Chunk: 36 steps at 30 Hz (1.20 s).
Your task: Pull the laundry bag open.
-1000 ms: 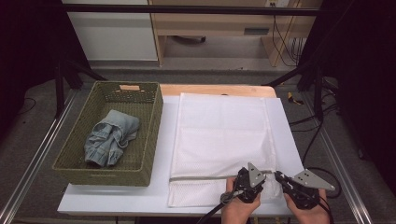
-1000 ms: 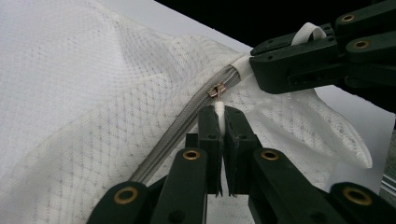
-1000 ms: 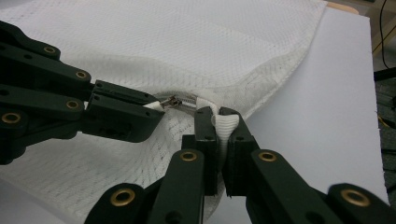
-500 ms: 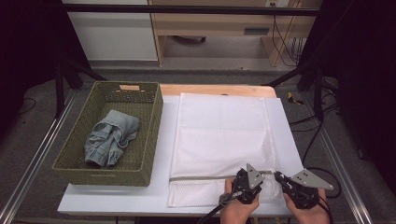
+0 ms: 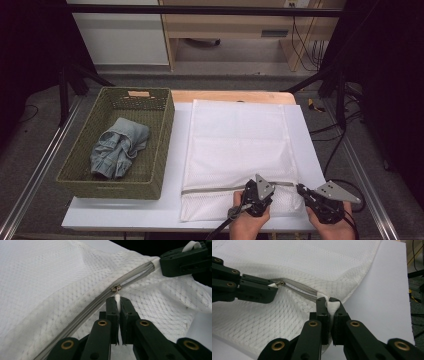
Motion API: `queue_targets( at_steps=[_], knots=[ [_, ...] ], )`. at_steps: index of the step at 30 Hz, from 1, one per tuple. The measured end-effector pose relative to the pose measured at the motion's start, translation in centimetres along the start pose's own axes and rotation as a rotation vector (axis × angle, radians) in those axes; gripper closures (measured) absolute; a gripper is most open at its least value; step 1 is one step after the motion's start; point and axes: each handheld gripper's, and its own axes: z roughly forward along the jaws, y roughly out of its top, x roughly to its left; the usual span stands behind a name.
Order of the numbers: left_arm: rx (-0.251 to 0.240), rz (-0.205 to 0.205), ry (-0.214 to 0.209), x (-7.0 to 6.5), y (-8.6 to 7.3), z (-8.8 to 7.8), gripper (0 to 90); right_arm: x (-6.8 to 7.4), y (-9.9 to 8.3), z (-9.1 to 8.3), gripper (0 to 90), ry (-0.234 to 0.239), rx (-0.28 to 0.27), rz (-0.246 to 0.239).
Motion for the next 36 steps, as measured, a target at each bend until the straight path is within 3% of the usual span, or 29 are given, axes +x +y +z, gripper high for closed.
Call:
queue_targets(
  at_steps=[9,36],
  knots=[
    [-0.006,-0.011,-0.006,0.06,-0.10,-0.19,86.6,0.10,-0.10,0.09,86.6,0.021,0.003,0.012],
    [-0.006,-0.010,0.001,-0.04,-0.19,-0.23,86.5,0.20,-0.12,0.08,86.6,0.011,0.000,-0.005]
  ],
)
